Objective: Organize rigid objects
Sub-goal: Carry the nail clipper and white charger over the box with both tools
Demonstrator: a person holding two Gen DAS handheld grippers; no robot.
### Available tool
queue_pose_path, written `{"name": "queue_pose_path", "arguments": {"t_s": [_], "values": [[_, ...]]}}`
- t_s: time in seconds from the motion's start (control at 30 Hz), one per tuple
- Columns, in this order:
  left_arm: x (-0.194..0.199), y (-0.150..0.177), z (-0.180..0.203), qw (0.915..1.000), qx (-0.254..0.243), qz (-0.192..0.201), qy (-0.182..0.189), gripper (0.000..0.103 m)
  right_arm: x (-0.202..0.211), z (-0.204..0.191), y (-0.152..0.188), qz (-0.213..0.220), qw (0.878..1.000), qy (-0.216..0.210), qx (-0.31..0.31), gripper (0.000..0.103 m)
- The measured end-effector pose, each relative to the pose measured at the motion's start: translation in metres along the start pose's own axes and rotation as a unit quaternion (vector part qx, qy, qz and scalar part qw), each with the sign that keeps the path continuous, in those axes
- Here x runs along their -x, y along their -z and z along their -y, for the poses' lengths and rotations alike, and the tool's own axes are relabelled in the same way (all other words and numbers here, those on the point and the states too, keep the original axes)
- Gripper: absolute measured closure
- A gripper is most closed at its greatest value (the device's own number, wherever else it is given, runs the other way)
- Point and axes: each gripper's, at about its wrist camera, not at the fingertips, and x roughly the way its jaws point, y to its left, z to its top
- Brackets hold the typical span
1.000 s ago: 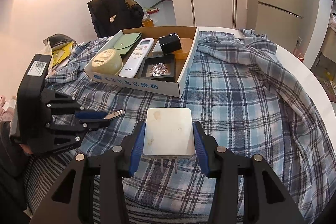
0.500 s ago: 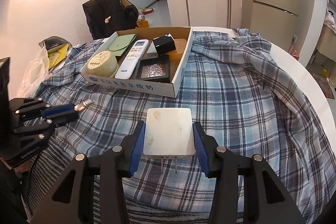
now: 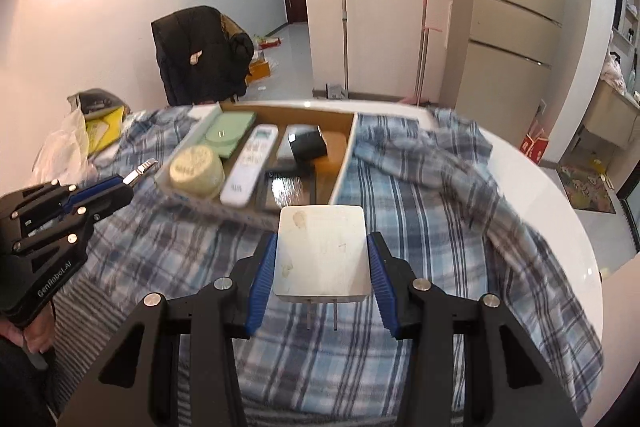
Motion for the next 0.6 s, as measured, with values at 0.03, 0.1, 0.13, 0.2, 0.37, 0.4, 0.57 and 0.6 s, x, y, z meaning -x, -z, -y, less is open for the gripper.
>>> {"name": "queue_pose_path", "arguments": {"t_s": [0.03,0.1,0.13,0.2,0.37,0.4,0.57,0.6], "values": [[0.0,-0.004,-0.004,1.0,0.009,0.0,-0.003,0.093,-0.002,-0.002,-0.007,0.001,1.0,-0.004,-0.002,0.059],[-0.004,-0.012,-0.013,0.9997,0.025,-0.003,0.001,0.093,-0.007,-0.004,-0.019,0.002,1.0,-0.006,-0.01,0.059],[-0.007,-0.016,-0.017,0.9995,0.032,-0.004,-0.001,0.093,-0.01,-0.007,-0.025,0.002,1.0,-0.006,-0.011,0.059],[-0.014,-0.023,-0.026,0.9988,0.047,-0.009,0.007,0.093,-0.019,-0.013,-0.036,0.001,1.0,-0.005,-0.01,0.059],[-0.053,-0.036,-0.035,0.9963,0.075,-0.032,0.028,0.093,-0.043,-0.017,-0.051,-0.002,1.0,0.003,-0.024,0.059],[-0.06,-0.037,-0.035,0.9958,0.078,-0.037,0.03,0.093,-0.047,-0.016,-0.053,-0.002,1.0,0.005,-0.028,0.059],[-0.106,-0.043,-0.016,0.994,0.08,-0.066,0.035,0.093,-0.069,-0.008,-0.049,-0.014,0.999,0.008,-0.043,0.059],[-0.115,-0.043,-0.012,0.9935,0.081,-0.073,0.033,0.093,-0.074,-0.006,-0.047,-0.02,0.999,0.008,-0.044,0.059]]}}
